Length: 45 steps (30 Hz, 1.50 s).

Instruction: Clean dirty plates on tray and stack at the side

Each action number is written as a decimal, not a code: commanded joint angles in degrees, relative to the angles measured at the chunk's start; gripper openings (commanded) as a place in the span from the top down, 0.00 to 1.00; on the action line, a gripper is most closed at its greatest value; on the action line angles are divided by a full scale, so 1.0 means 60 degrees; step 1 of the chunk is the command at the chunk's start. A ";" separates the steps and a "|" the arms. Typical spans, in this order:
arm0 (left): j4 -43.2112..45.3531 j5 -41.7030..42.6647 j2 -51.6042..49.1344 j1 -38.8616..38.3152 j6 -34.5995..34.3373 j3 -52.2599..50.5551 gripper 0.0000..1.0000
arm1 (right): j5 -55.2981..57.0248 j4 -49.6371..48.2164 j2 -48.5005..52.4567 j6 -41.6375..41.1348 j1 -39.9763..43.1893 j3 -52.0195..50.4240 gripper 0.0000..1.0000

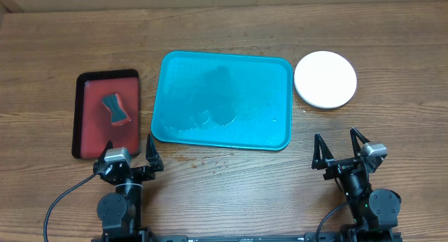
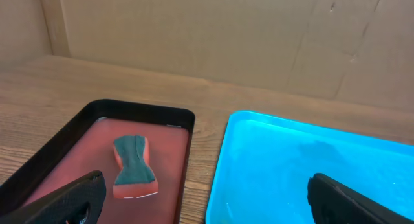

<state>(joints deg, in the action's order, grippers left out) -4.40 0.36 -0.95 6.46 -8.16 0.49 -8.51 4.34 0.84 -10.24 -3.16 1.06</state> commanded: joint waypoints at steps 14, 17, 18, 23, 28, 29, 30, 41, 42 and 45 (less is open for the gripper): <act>-0.0011 -0.0091 0.0124 -0.0040 0.1657 -0.0036 0.00 | 0.0131 -0.0033 -0.0113 0.0066 -0.0062 -0.0098 0.00; -0.0011 -0.0095 0.0124 -0.0044 0.1836 -0.0036 0.00 | 0.0131 -0.0033 -0.0113 0.0066 -0.0062 -0.0098 0.00; -0.0011 -0.0095 0.0124 -0.0044 0.1836 -0.0036 0.00 | 0.0131 -0.0033 -0.0113 0.0066 -0.0062 -0.0098 0.00; -0.0007 0.0015 0.0124 -0.0047 0.1792 -0.0036 0.00 | 0.0131 -0.0033 -0.0113 0.0066 -0.0062 -0.0098 0.00; -0.0011 -0.0022 0.0120 -0.0047 0.1796 -0.0036 0.00 | 0.0131 -0.0033 -0.0113 0.0066 -0.0062 -0.0098 0.00; -0.0011 -0.0022 0.0120 -0.0047 0.1796 -0.0036 0.01 | 0.0131 -0.0033 -0.0113 0.0066 -0.0062 -0.0098 0.00; -0.0011 -0.0022 0.0120 -0.0047 0.1796 -0.0036 0.00 | 0.0131 -0.0033 -0.0113 0.0066 -0.0062 -0.0098 0.00; -0.0011 -0.0022 0.0117 -0.0047 0.1796 -0.0036 0.00 | 0.0131 -0.0033 -0.0113 0.0066 -0.0062 -0.0098 0.00; -0.0011 -0.0022 0.0117 -0.0047 0.1796 -0.0036 0.00 | 0.0131 -0.0033 -0.0113 0.0066 -0.0062 -0.0098 0.00; -0.0011 -0.0022 0.0117 -0.0047 0.1796 -0.0036 0.00 | 0.0131 -0.0033 -0.0113 0.0066 -0.0062 -0.0098 0.00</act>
<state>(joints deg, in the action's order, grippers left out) -4.43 0.36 -0.95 6.46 1.54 0.49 -8.51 4.36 0.84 -10.24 -3.16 1.06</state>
